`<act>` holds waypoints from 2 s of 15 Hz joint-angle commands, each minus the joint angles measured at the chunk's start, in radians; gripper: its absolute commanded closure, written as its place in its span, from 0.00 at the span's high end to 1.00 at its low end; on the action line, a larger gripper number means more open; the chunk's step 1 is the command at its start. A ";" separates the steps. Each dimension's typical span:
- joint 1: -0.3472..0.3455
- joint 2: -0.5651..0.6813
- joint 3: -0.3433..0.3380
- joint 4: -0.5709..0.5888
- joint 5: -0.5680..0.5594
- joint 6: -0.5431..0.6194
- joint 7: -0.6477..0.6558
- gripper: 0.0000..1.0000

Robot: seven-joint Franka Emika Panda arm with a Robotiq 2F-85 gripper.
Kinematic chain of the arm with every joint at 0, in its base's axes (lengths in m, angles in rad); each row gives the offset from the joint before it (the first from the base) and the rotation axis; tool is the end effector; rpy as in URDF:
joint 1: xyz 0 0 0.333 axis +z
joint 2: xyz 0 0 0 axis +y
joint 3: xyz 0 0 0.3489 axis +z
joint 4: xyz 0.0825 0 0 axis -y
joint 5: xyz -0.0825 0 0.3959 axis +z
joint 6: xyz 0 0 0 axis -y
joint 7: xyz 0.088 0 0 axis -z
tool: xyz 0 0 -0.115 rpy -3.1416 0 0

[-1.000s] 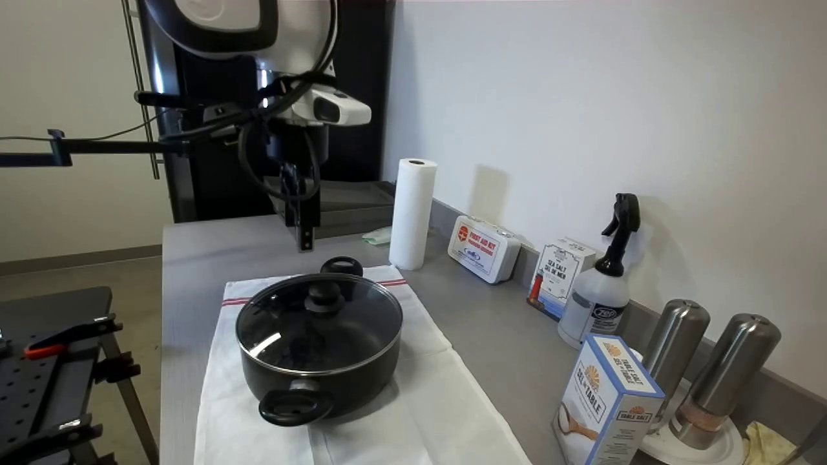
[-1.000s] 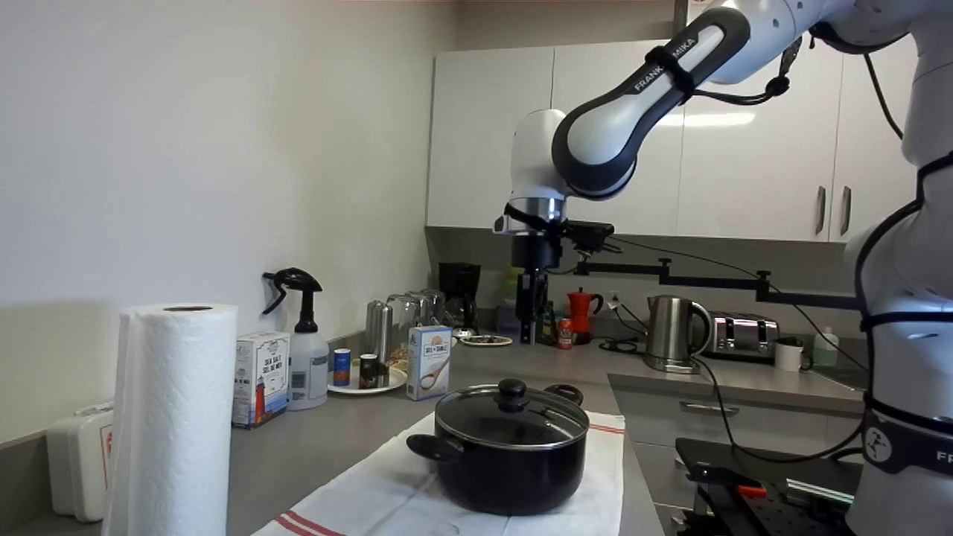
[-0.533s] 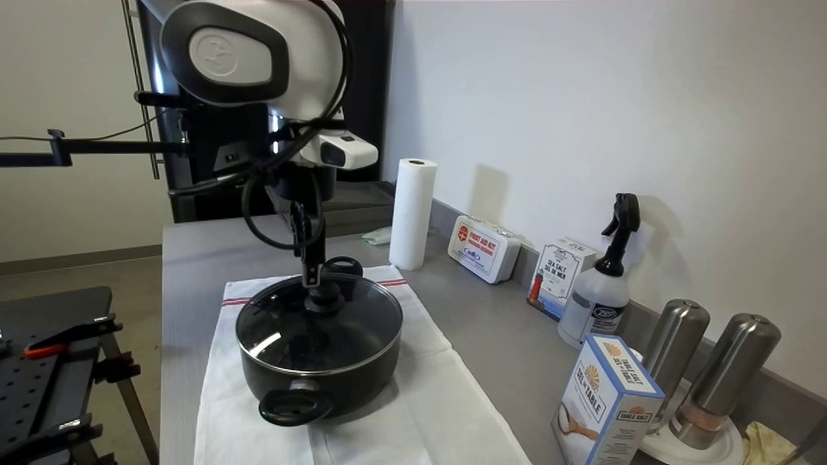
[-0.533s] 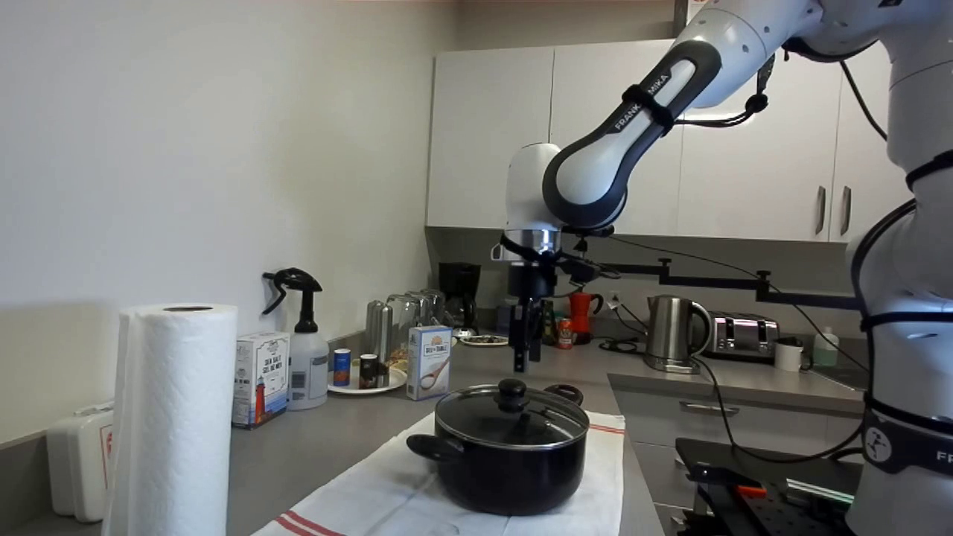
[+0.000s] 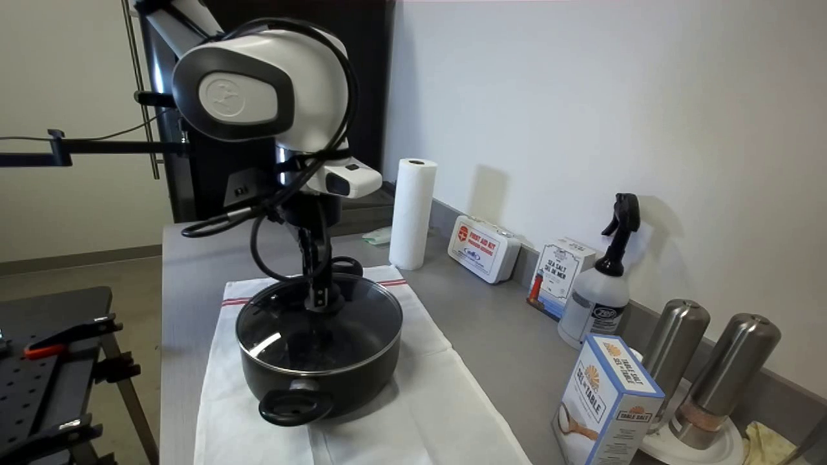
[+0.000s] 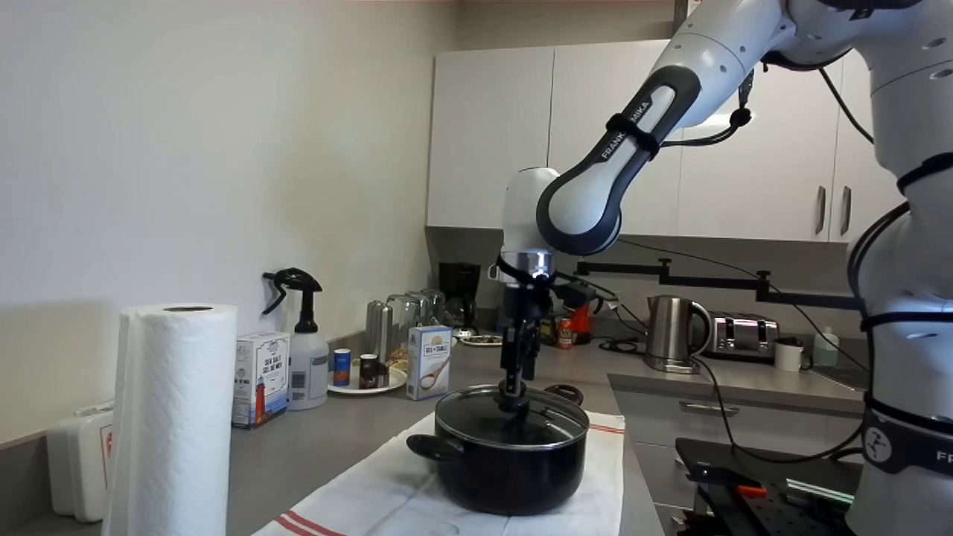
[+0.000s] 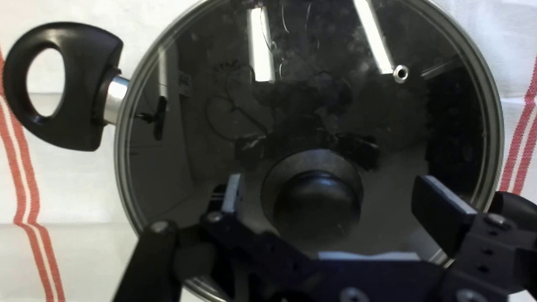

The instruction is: Remove the lid from the pot and place it on the counter top

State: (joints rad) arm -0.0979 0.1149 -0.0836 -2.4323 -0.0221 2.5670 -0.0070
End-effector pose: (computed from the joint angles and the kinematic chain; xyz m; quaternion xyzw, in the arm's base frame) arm 0.4940 -0.0907 0.2753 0.9969 -0.0776 0.0090 0.0118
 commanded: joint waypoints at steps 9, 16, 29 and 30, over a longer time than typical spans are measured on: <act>-0.005 0.031 -0.005 0.010 0.019 0.055 -0.001 0.29; -0.001 -0.021 -0.005 -0.021 0.009 0.055 0.001 0.24; 0.051 -0.210 0.042 -0.146 -0.115 0.029 0.068 0.24; 0.059 -0.219 0.054 -0.148 -0.123 0.023 0.071 0.24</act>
State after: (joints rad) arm -0.0603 -0.0314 -0.0556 -2.5477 -0.1059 2.6031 0.0227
